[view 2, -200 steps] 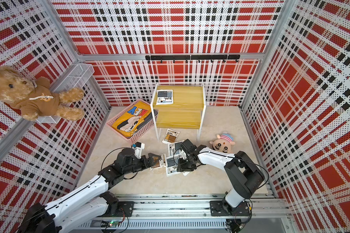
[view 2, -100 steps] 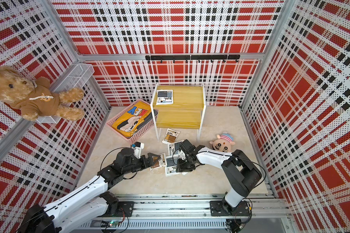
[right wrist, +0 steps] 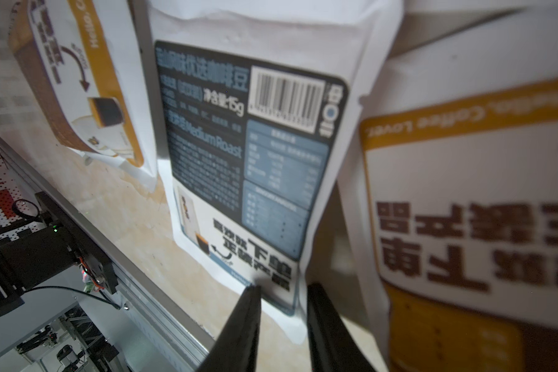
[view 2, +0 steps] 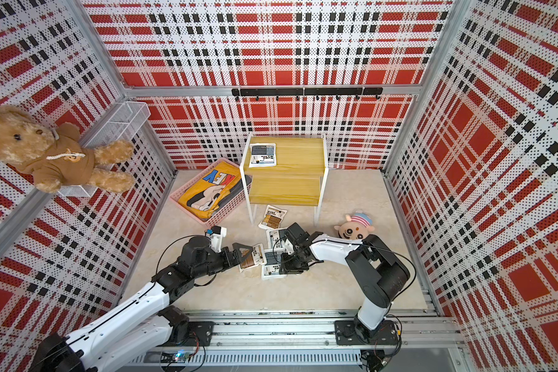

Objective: Place the bagged coffee beans on the shelf by color
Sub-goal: Pick up the bagged coffee beans at the center of the board.

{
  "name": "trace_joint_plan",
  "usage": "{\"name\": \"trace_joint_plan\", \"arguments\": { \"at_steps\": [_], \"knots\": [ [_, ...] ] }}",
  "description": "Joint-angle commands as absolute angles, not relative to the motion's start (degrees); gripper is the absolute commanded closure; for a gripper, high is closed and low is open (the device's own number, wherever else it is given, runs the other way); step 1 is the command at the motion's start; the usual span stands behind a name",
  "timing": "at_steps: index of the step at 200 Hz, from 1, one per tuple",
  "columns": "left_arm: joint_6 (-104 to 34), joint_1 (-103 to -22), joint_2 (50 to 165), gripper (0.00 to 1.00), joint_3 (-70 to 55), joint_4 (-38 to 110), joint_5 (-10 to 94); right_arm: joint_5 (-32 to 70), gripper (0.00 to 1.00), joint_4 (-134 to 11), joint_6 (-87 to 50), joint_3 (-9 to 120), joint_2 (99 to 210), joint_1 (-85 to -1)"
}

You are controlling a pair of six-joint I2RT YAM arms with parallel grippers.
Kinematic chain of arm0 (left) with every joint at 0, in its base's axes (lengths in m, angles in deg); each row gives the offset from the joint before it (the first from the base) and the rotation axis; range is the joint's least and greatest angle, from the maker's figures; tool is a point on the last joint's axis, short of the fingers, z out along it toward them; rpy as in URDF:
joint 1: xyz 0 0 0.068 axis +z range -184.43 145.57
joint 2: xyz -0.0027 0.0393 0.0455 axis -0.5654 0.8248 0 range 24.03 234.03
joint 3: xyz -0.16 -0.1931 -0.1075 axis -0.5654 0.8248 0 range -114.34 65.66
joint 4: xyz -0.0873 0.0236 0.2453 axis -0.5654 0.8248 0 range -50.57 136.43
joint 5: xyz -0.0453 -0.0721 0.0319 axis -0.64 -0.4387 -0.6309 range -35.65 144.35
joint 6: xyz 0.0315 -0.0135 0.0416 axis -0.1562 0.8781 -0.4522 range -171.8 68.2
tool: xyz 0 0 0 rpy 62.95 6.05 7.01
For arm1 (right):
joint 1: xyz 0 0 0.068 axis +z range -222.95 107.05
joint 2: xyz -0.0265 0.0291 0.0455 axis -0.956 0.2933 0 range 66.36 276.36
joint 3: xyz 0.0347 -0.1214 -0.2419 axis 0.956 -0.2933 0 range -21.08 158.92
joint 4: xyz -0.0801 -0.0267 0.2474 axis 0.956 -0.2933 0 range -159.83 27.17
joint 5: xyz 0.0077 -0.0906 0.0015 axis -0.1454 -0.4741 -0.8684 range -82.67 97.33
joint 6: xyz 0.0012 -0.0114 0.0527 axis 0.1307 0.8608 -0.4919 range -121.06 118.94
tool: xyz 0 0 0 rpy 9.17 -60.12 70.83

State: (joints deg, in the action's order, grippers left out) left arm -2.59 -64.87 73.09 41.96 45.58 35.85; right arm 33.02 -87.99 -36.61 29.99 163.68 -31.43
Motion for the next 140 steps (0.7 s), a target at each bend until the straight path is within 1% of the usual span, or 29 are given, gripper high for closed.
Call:
{"name": "trace_joint_plan", "arguments": {
  "at_steps": [1,19,50,100,140],
  "knots": [
    [-3.7,-64.2,72.0,0.01,41.5,46.8,35.4,32.8,0.70,-87.0,-36.6,30.3,165.0,-31.0],
    [-3.7,-64.1,71.9,0.01,41.6,46.8,35.4,32.7,0.73,-87.1,-36.5,30.2,164.6,-31.0],
    [-3.5,-64.1,72.0,0.01,41.5,46.8,35.5,32.1,0.82,-87.4,-36.5,29.8,163.2,-31.0],
    [-3.6,-64.1,71.6,0.01,41.5,46.9,35.4,31.7,1.00,-87.1,-37.1,29.9,161.4,-31.0],
    [-3.6,-63.8,71.0,0.01,41.4,46.9,35.4,29.2,1.00,-90.3,-37.4,31.3,158.0,-31.0]
  ]
}}
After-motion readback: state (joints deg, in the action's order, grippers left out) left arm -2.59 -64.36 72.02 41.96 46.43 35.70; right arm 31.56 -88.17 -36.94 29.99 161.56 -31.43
